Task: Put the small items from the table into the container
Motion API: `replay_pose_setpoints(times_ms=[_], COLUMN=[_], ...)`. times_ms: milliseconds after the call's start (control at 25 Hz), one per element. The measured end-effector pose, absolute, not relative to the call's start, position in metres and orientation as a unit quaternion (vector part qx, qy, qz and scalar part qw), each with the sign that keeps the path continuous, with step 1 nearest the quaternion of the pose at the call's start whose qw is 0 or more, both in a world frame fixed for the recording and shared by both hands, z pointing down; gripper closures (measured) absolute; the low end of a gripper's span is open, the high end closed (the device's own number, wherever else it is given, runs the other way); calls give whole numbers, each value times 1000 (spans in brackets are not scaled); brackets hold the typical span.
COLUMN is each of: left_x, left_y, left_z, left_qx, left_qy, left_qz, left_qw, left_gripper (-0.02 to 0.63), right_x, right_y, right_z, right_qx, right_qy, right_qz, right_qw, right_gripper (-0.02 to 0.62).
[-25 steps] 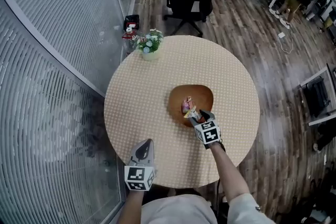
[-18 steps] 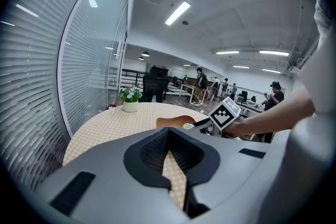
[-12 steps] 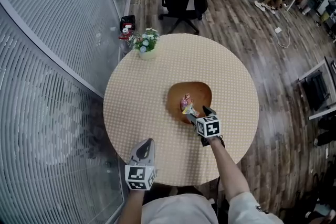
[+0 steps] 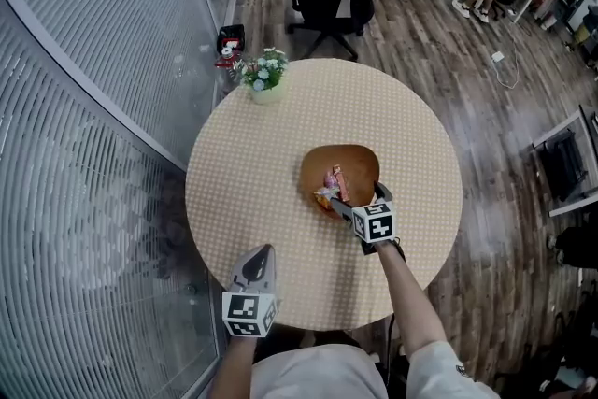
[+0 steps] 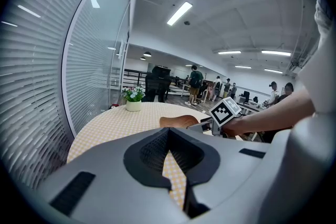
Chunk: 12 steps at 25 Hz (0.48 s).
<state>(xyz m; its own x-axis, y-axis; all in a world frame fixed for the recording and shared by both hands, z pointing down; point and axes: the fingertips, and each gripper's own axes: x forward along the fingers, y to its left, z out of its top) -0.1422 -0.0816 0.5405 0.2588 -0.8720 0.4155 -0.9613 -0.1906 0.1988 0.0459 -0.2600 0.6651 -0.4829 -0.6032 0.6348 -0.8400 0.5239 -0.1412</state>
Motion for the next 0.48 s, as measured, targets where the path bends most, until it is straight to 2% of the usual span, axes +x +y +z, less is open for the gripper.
replay_pose_setpoints(times_ms=[160,200,280,360,440,480], left_x=[-141,-140,-138,-135,-129,-126], left_y=[-83,-84,-86,-88,-90,-91], left_z=[540,540,539,538,536,536], left_qx=[765,766,768,771,775,777], left_qy=[-599,-598,-596,-592,-588,-585], left_qz=[105,104,104,104,102,101], left_qw=[212,212,211,211,210,209], left_gripper=[600,600,601,600,600,600], right_x=[48,48,49,52,56,56], right_y=[-262,-260,-254,-248,-240,-236], right_z=[657,654,646,632,612,601], right_qx=[438,437,432,435,442,444], right_qy=[-834,-835,-835,-834,-838,-843], right_qz=[215,215,219,222,217,214], right_qw=[257,257,262,257,234,216], right_gripper=[64,81,156,302,570,593])
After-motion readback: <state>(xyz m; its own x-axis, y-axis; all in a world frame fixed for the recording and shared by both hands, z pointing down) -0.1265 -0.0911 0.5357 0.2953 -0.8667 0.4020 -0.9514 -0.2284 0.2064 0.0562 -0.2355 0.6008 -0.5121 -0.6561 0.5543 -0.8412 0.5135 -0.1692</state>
